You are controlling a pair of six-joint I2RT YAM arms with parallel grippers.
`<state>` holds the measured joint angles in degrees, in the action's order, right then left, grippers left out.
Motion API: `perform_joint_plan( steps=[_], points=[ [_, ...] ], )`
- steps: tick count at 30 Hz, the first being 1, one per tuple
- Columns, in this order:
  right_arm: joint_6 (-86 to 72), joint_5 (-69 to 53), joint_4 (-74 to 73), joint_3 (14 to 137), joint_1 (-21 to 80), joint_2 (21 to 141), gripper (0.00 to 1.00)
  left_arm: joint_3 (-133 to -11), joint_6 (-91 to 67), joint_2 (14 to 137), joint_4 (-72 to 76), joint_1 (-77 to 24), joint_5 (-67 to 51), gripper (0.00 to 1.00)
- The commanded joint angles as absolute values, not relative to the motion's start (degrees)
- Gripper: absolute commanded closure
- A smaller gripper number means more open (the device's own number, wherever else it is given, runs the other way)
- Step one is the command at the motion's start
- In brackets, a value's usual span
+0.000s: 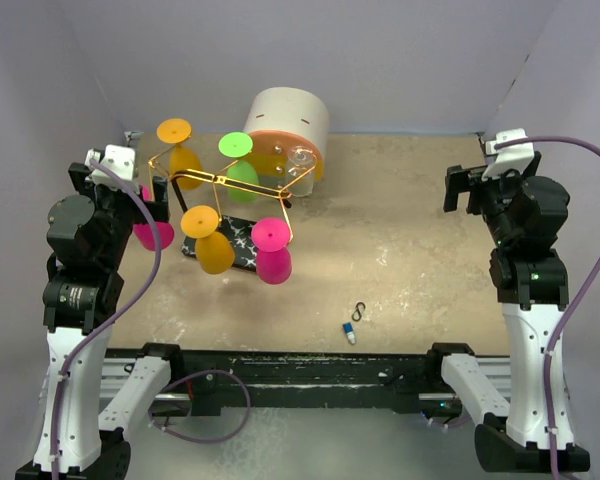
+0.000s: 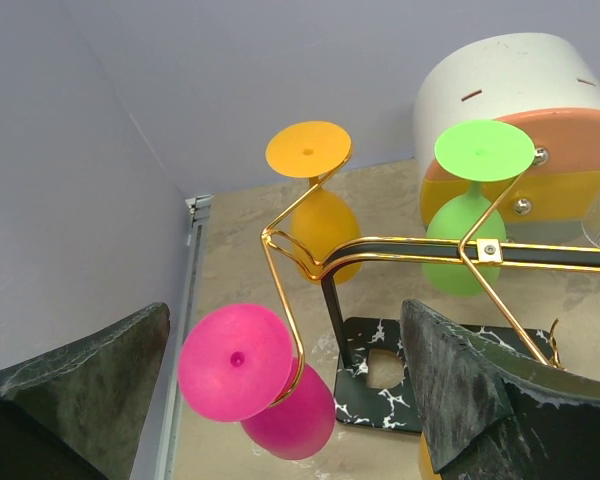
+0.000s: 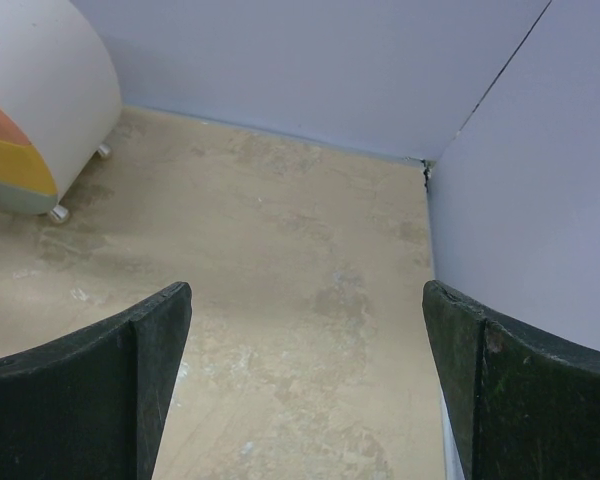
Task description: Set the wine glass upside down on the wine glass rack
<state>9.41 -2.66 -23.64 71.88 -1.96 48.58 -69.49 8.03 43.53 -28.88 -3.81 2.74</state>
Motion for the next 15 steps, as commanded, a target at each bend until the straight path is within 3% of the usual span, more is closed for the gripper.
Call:
perform_joint_plan(
  steps=[1,15],
  points=[
    [9.65,-1.99,-20.93,71.9,-2.41,47.66,0.0,-69.47,6.58,43.17,-27.05,-3.51,3.61,0.01],
    [8.87,0.37,-20.15,70.81,-2.99,46.56,0.0,-69.51,5.97,43.21,-26.65,-3.43,5.27,0.01]
  ],
)
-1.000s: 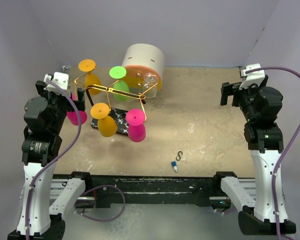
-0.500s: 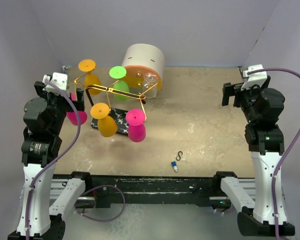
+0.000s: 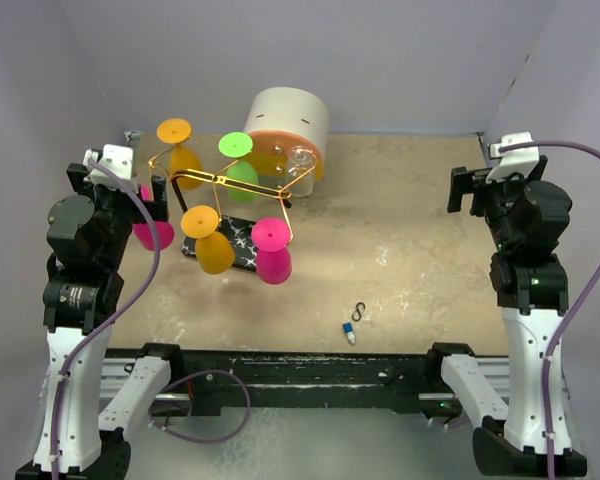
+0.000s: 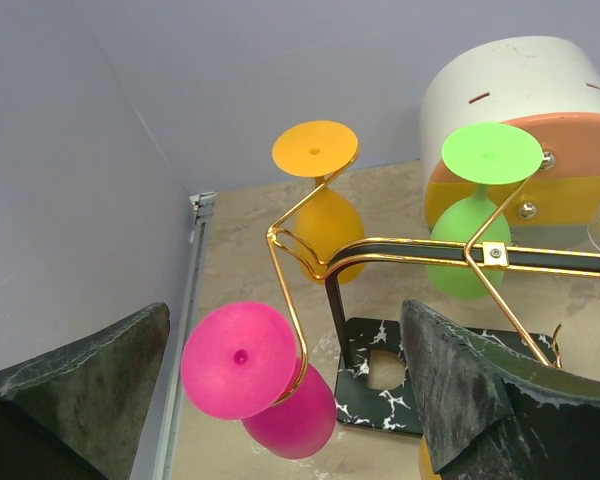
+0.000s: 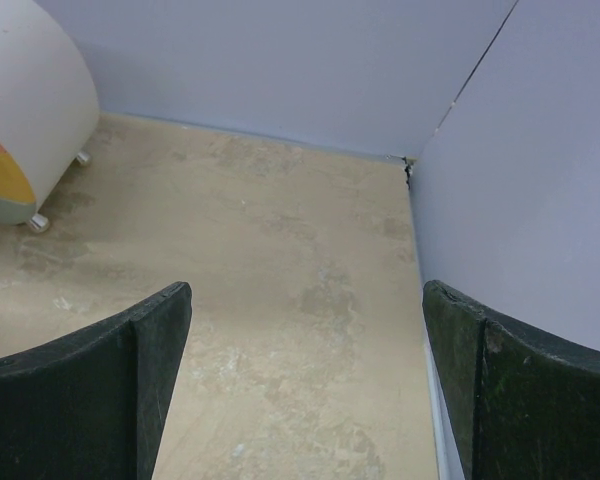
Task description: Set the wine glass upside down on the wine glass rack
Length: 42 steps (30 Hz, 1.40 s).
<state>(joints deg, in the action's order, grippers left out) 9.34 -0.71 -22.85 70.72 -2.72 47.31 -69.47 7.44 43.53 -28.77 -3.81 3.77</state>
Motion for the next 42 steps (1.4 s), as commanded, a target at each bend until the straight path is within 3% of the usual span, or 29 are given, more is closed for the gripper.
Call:
perform_joint_plan(
  steps=[1,42],
  points=[
    [8.83,0.36,-20.21,70.89,-2.99,46.51,0.0,-69.38,5.88,43.24,-26.45,-3.47,5.35,0.01],
    [8.86,-1.34,-20.17,69.91,-3.87,46.36,0.0,-68.62,6.1,43.55,-26.16,-3.52,4.06,0.01]
  ],
)
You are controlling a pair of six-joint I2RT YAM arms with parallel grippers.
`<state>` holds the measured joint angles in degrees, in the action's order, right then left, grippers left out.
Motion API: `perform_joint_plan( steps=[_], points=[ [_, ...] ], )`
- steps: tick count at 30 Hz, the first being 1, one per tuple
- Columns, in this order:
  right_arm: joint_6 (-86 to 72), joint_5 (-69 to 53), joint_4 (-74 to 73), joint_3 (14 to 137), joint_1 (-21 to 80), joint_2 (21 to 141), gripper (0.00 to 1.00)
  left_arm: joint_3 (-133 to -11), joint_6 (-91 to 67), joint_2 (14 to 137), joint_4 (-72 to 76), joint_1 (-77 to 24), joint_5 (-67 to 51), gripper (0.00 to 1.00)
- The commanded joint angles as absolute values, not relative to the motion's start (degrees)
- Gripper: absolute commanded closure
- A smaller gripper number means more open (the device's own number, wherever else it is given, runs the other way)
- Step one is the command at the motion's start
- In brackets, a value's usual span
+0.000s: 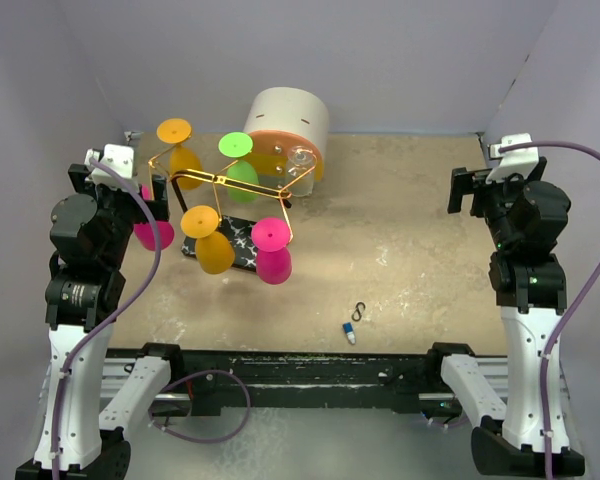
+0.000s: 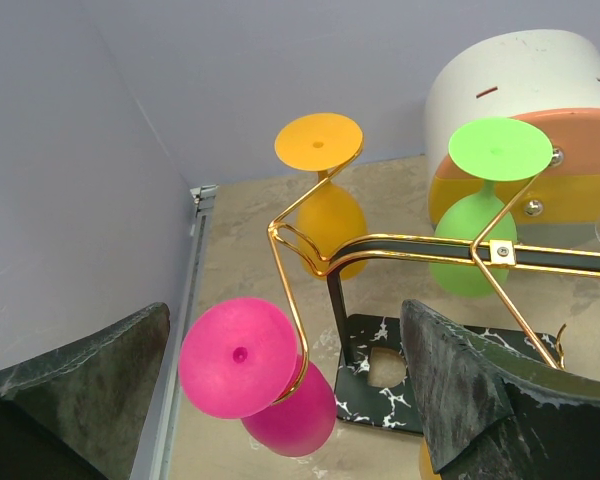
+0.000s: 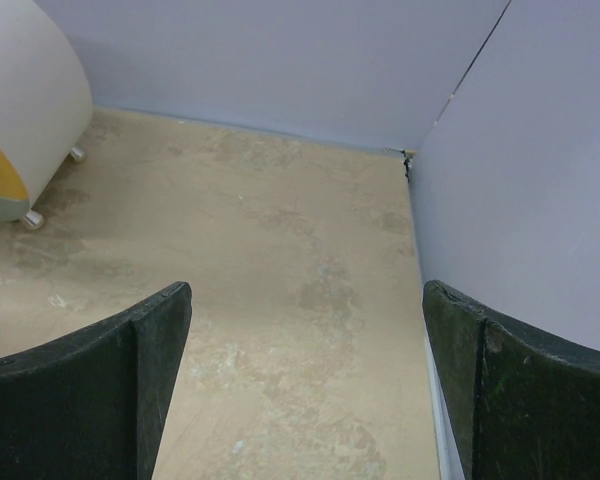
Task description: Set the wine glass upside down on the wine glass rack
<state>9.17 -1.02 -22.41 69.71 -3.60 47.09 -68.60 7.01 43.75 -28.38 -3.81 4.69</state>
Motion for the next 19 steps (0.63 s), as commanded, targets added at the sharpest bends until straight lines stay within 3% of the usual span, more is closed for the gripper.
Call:
perform_joint_plan(
  steps=[1,19],
  points=[
    [8.84,-1.3,-20.41,70.0,-3.87,46.44,0.0,-68.66,6.15,43.65,-26.19,-3.54,4.19,0.01],
    [9.35,-1.83,-21.28,70.19,-3.96,46.58,0.0,-68.82,6.21,43.92,-26.37,-3.52,3.76,0.01]
  ],
)
